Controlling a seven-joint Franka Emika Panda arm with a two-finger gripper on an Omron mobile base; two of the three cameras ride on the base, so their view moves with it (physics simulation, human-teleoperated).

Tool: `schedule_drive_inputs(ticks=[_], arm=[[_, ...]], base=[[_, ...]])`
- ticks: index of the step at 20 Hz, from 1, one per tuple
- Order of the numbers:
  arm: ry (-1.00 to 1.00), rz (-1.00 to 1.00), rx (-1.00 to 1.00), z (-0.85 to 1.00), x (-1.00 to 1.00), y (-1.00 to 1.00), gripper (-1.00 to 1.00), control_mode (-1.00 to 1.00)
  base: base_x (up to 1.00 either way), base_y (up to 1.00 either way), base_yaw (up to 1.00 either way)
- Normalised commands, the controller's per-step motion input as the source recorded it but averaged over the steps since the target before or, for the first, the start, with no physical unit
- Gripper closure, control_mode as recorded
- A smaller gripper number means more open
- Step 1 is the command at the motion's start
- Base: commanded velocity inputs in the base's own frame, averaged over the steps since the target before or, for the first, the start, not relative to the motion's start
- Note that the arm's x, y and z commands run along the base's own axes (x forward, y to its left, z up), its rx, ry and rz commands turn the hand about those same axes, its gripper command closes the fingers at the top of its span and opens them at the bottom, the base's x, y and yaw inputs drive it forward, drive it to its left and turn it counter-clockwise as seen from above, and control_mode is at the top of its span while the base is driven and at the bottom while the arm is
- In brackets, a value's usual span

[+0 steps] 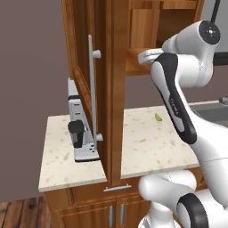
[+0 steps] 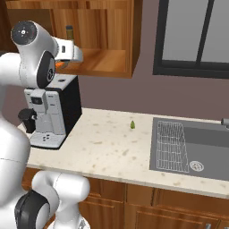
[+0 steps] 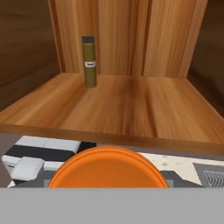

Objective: Pick the jam and bar from the counter and place them in the cabinets closest to them.

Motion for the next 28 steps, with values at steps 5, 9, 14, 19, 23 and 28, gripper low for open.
schedule_drive_inputs(ticks=[5, 9, 14, 19, 23, 28], arm=[[0.01, 0.02, -0.01, 0.05, 0.13, 0.0, 1.0, -1.0], [0.0, 0.0, -0.01, 0.0, 0.0, 0.0, 1.0, -1.0], [0.12, 0.0, -0.1, -0.06, 0.09, 0.0, 1.0, -1.0], [0.15, 0.0, -0.09, -0.01, 0.22, 0.02, 1.0, -1.0], [0.16, 0.0, -0.02, 0.04, 0.37, 0.03, 1.0, -1.0], [0.12, 0.0, 0.0, 0.01, 0.34, 0.0, 1.0, -1.0]], base=[[0.0, 0.0, 0.0], [0.0, 0.0, 0.0], [0.0, 0.0, 0.0], [0.0, 0.0, 0.0], [0.0, 0.0, 0.0], [0.0, 0.0, 0.0]])
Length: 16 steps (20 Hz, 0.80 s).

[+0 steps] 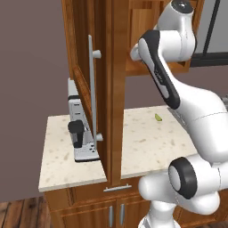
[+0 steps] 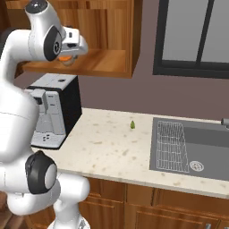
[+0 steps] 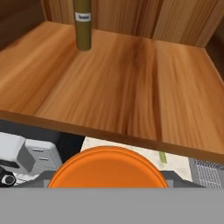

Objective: Pick the jam and bar from the counter and place them in the cabinets closest to them.

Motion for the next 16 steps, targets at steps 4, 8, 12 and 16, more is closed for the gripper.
schedule_drive_inputs(ticks=[4, 8, 12, 16], arm=[[0.01, 0.0, 0.0, 0.0, 0.22, 0.0, 1.0, -1.0], [0.0, 0.0, 0.0, -0.03, 0.16, 0.0, 1.0, -1.0], [-0.03, 0.0, 0.0, -0.13, 0.14, 0.0, 1.0, -1.0], [-0.06, 0.0, 0.0, -0.16, 0.11, 0.0, 1.0, -1.0]], base=[[0.0, 0.0, 0.0], [0.0, 0.0, 0.0], [0.0, 0.0, 0.0], [0.0, 0.0, 0.0]])
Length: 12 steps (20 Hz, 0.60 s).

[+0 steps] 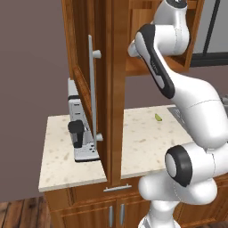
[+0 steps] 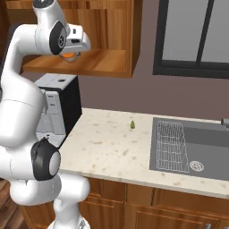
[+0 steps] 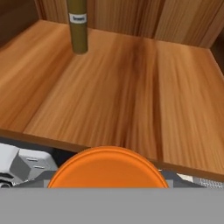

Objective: Pick the jam and bar from the counter and place them in the cabinets closest to them.

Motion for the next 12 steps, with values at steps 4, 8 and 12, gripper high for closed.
schedule_drive_inputs(ticks=[4, 8, 12], arm=[[-0.04, 0.0, 0.0, -0.08, 0.2, 0.0, 1.0, -1.0], [0.0, 0.0, 0.0, -0.02, 0.37, 0.0, 1.0, -1.0], [0.0, 0.0, 0.0, -0.01, 0.5, 0.0, 1.0, -1.0]], base=[[0.0, 0.0, 0.0], [0.0, 0.0, 0.0], [0.0, 0.0, 0.0]])
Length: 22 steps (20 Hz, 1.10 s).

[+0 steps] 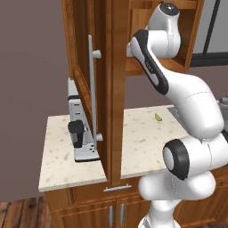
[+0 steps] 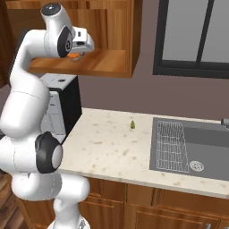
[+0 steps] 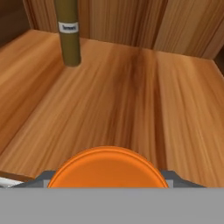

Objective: Pick the jam and bar from the counter and place them in the cabinets closest to them.

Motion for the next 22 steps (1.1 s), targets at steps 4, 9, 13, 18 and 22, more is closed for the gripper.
schedule_drive_inputs(ticks=[4, 9, 13, 18, 22], arm=[[0.0, 0.0, 0.0, 0.0, 0.52, 0.0, 1.0, -1.0], [0.0, 0.0, 0.0, 0.0, 0.39, 0.0, 1.0, -1.0], [0.0, 0.0, 0.0, 0.0, 0.29, 0.0, 1.0, -1.0], [0.0, 0.0, 0.0, 0.0, 0.23, 0.0, -1.0, -1.0], [0.0, 0.0, 0.0, 0.0, 0.09, 0.0, -1.0, -1.0]], base=[[0.0, 0.0, 0.0], [0.0, 0.0, 0.0], [0.0, 0.0, 0.0], [0.0, 0.0, 0.0], [0.0, 0.0, 0.0]])
